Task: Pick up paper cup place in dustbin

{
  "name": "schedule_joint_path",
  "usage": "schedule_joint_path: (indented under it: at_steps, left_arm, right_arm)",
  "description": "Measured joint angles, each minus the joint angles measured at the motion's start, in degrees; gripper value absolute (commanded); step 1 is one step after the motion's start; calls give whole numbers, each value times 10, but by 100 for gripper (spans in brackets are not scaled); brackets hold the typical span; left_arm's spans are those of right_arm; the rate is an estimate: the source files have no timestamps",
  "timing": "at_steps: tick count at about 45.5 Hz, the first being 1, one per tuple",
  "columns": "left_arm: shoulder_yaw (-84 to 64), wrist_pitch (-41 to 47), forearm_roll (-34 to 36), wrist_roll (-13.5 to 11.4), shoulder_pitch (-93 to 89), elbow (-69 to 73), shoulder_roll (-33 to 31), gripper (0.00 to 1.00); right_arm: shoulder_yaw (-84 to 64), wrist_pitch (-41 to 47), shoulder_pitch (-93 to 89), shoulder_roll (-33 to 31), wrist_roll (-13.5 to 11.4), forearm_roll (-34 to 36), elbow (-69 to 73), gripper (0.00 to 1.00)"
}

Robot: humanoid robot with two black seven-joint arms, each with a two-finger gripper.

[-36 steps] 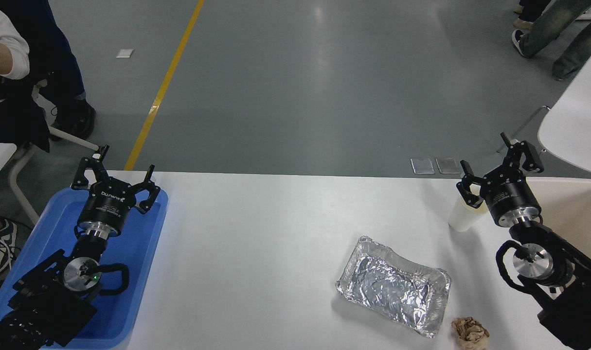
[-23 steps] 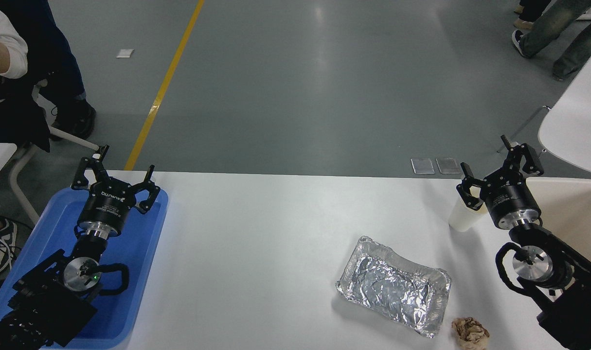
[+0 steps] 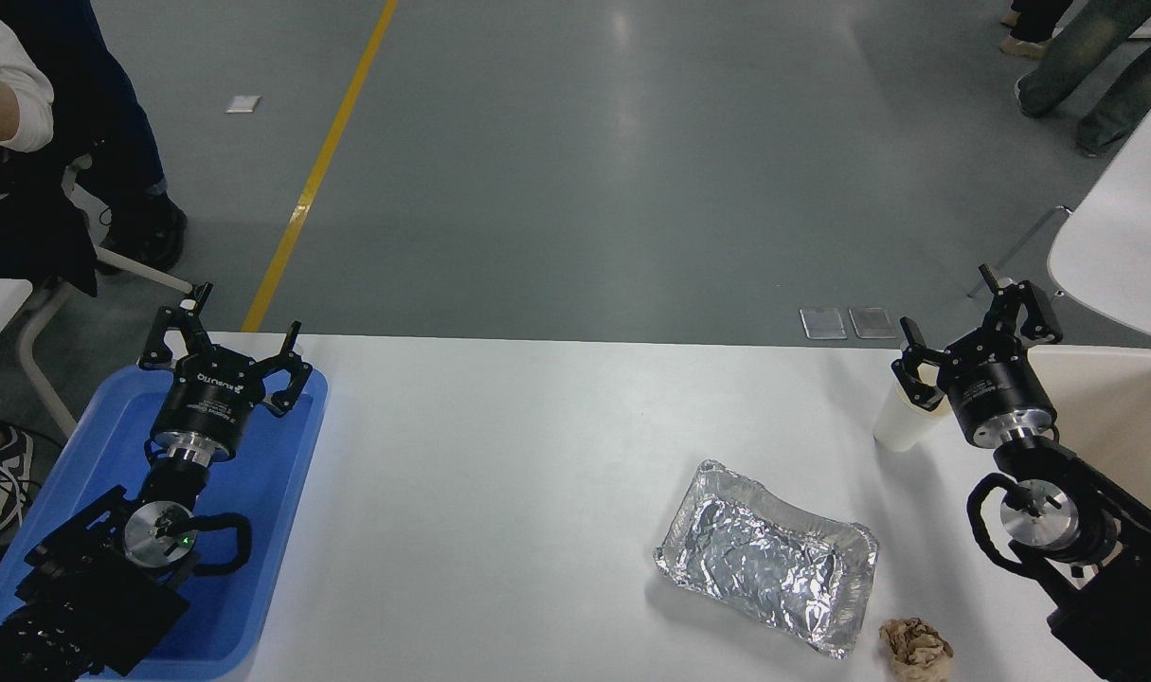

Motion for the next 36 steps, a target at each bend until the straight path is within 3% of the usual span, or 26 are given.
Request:
schedule_joint_path:
  at_steps: [25, 36]
  left_arm:
    - [0, 0, 0, 0, 0, 0, 0, 100]
    - [0, 0, 0, 0, -1, 0, 0, 100]
  right_arm:
    - [-5, -1, 0, -21, 0, 1, 5, 100]
    - [-75, 3, 16, -80, 0, 7, 11, 100]
